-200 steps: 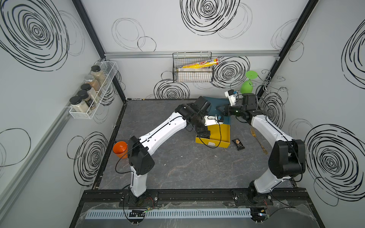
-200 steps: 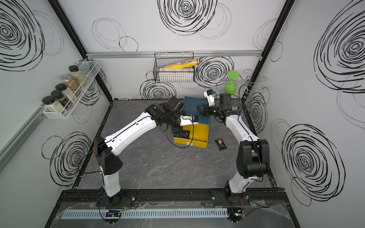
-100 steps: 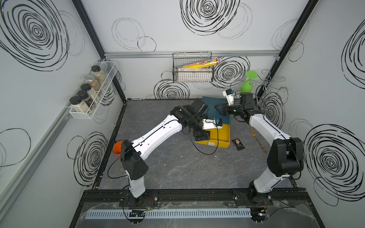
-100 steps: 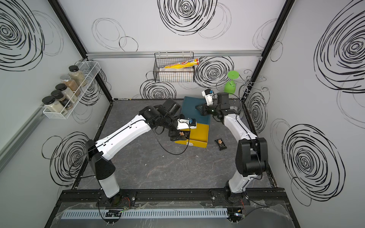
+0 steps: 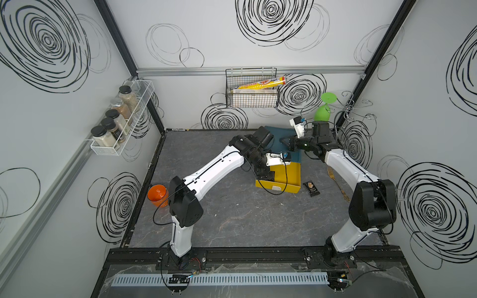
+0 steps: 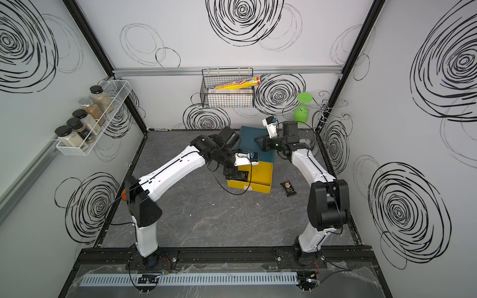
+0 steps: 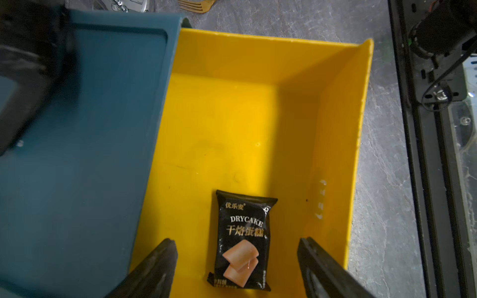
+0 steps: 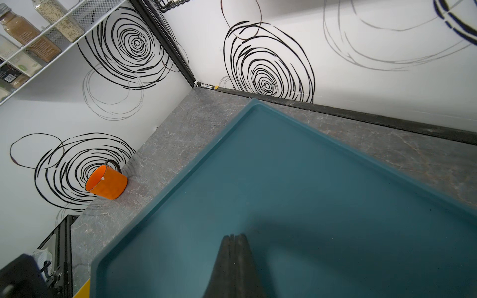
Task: Take the cookies out of the drawer
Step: Pick up the cookie from the drawer.
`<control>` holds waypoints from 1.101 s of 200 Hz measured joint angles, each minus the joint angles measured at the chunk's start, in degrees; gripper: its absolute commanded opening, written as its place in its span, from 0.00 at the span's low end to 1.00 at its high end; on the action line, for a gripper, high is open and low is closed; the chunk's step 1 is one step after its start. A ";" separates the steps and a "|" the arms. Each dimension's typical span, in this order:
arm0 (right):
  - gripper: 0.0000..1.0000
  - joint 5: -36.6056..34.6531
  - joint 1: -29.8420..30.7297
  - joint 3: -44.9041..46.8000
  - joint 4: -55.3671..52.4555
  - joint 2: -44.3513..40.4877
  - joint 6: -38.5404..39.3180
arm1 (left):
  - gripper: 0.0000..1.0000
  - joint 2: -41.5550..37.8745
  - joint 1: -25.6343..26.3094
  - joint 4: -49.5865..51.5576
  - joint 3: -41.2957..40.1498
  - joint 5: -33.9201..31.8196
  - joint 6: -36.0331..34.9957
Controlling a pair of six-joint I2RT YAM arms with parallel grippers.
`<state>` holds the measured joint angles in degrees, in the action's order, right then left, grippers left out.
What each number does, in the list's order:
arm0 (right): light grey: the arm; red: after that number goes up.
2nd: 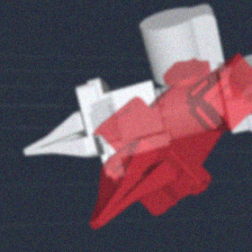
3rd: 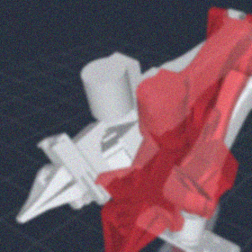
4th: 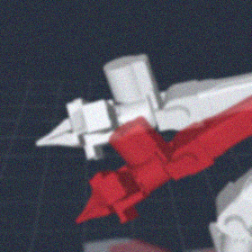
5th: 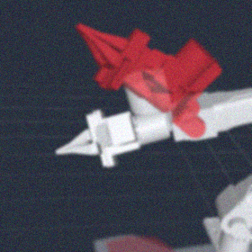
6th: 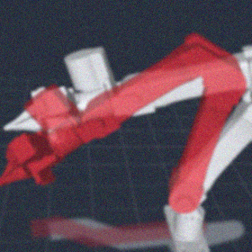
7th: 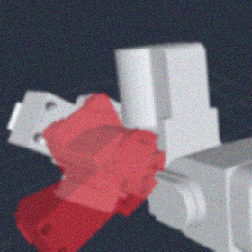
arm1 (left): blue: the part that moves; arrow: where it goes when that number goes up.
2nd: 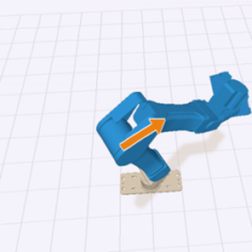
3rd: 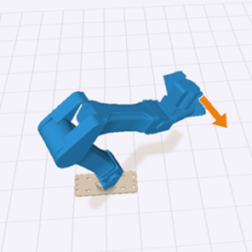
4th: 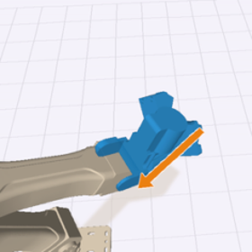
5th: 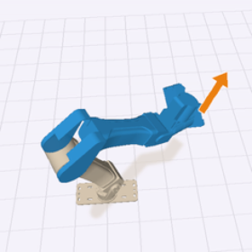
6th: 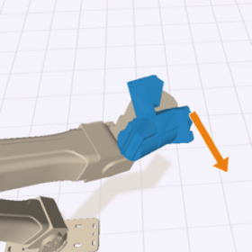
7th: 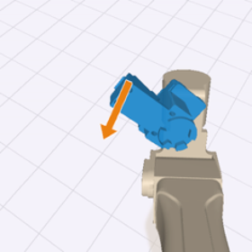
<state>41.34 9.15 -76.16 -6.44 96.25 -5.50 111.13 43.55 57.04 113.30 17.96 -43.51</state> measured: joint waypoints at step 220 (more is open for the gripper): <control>0.00 -0.94 0.87 -3.69 0.70 3.63 1.92 | 0.74 1.81 1.49 -3.91 -6.08 -0.28 0.20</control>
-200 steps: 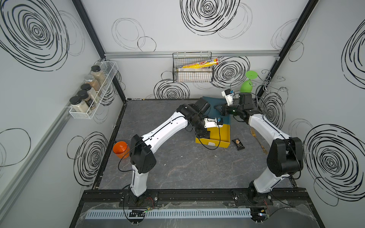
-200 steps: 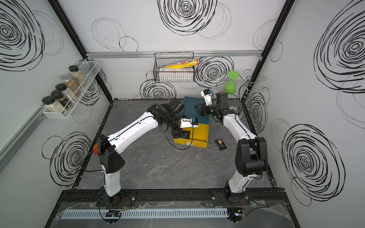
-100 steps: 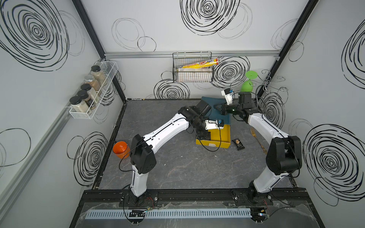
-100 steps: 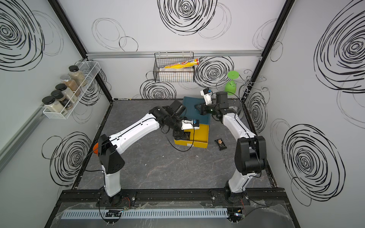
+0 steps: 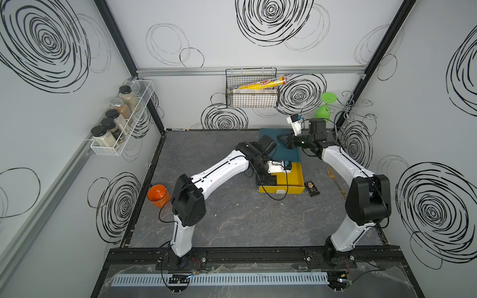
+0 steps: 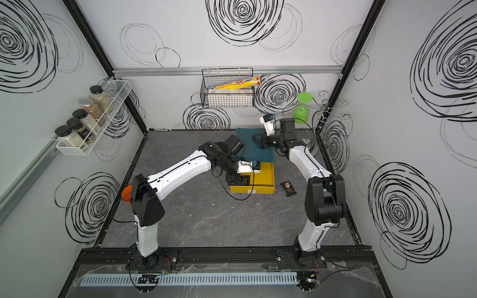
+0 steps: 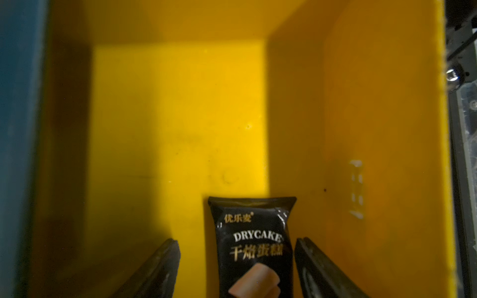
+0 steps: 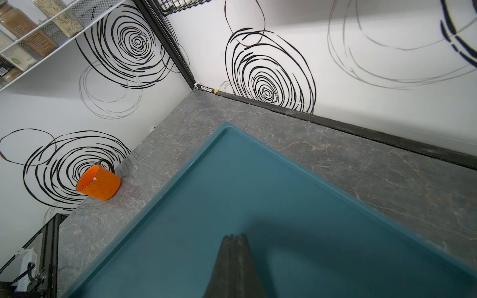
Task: Take the cookies out of the drawer
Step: Pick up the cookie from the drawer.
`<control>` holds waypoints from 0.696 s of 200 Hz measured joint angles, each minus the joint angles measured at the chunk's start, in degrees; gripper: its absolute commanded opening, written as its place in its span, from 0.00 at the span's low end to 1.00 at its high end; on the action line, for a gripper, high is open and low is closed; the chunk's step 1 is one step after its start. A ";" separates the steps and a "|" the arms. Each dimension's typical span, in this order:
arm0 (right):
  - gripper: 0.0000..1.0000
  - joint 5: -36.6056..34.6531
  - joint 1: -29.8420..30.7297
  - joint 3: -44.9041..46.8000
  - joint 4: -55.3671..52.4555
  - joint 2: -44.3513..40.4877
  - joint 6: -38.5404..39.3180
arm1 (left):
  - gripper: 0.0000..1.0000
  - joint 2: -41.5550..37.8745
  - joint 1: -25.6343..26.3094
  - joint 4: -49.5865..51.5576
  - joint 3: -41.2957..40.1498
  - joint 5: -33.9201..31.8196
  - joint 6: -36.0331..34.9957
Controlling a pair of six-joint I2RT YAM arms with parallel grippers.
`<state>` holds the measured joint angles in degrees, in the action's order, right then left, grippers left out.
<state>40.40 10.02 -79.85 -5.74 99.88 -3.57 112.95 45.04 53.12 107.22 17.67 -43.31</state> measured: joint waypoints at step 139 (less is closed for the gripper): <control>0.00 -1.95 0.57 -0.09 -0.02 0.00 0.42 | 0.45 2.99 1.33 0.55 4.24 -0.52 0.24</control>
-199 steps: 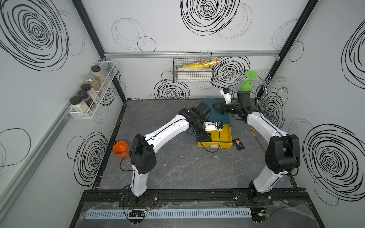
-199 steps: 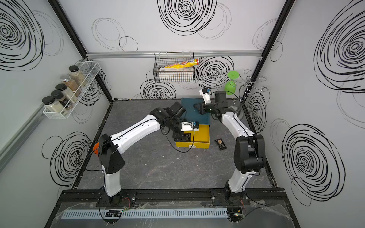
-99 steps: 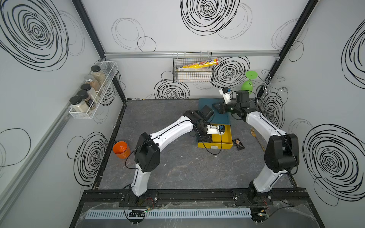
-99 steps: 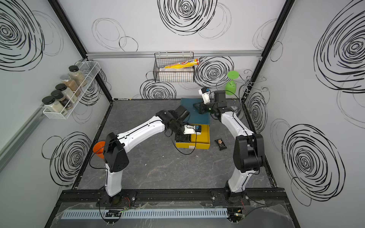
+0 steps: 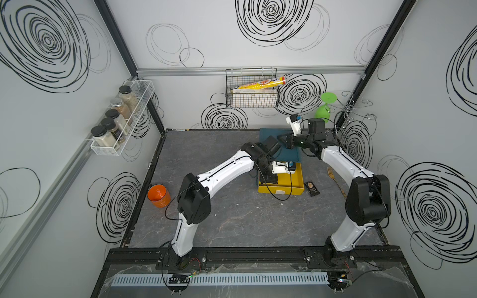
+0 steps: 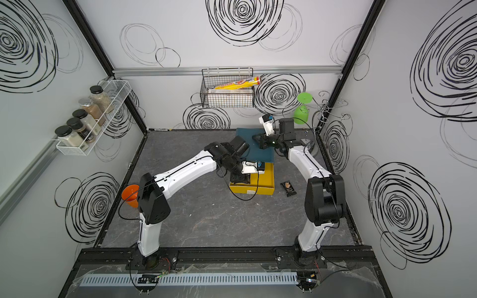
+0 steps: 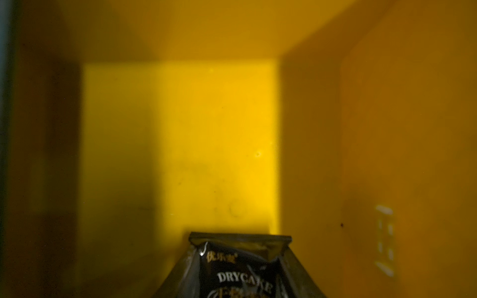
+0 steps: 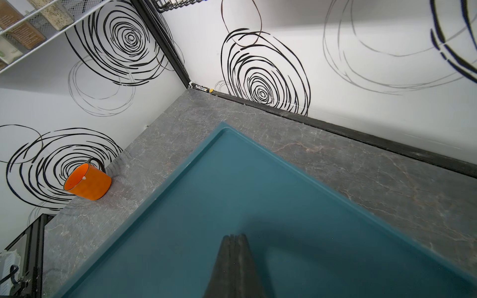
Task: Take the cookies out of the drawer
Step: Pick up the cookie from the drawer.
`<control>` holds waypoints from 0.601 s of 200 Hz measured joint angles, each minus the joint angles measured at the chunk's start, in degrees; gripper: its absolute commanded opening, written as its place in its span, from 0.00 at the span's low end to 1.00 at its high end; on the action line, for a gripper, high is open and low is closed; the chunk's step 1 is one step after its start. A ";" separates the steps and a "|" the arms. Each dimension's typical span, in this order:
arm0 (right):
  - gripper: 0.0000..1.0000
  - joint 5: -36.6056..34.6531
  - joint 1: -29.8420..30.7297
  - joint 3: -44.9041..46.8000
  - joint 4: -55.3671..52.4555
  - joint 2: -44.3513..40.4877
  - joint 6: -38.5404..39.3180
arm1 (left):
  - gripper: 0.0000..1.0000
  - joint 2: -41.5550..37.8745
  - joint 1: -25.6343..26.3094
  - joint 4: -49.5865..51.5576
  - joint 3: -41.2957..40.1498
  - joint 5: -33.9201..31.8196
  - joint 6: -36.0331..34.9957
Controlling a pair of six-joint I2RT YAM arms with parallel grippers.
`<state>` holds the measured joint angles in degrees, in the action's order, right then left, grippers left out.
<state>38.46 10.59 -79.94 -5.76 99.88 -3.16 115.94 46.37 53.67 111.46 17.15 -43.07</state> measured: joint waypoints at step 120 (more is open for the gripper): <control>0.00 -0.92 0.17 0.00 0.02 -0.07 0.00 | 0.41 -8.68 2.93 -0.02 1.70 1.29 0.90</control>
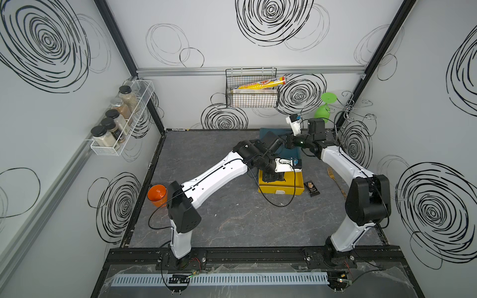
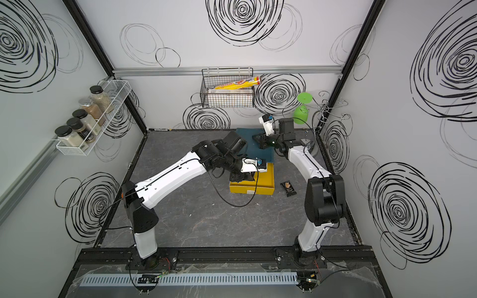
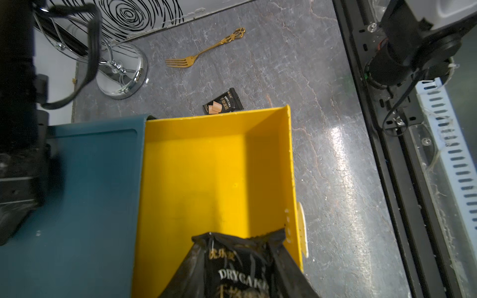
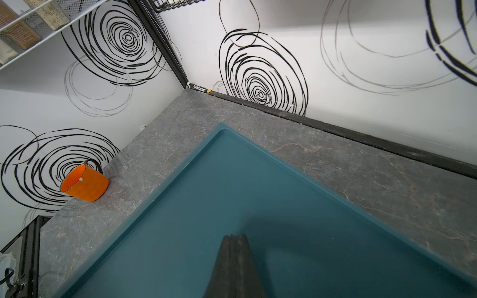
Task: Take the cookies out of the drawer
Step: Pick up the cookie from the drawer, then place the cookie at the center of the board.
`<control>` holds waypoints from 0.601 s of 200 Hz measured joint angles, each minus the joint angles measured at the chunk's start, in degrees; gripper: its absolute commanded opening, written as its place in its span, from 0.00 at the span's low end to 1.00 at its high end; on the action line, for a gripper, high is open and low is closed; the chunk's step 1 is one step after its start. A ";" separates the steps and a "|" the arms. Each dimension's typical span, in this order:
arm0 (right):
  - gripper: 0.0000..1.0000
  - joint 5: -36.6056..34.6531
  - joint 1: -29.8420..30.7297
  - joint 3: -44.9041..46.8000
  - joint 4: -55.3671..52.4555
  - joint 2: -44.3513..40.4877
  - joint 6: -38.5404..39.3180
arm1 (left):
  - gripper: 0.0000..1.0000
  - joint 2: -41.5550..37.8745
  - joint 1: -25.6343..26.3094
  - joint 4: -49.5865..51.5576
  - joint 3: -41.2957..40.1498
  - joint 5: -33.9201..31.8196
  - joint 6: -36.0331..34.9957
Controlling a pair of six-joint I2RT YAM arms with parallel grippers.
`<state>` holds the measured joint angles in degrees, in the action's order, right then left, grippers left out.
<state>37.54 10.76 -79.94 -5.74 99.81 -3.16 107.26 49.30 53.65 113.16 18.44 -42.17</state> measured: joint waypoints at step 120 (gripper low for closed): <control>0.00 -0.50 0.04 0.00 -0.02 -0.07 0.44 | 0.38 -6.84 -0.61 -0.15 0.83 -9.05 1.81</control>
<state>37.04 10.81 -79.94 -5.76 99.74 -2.72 100.42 48.69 53.49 113.99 9.39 -40.36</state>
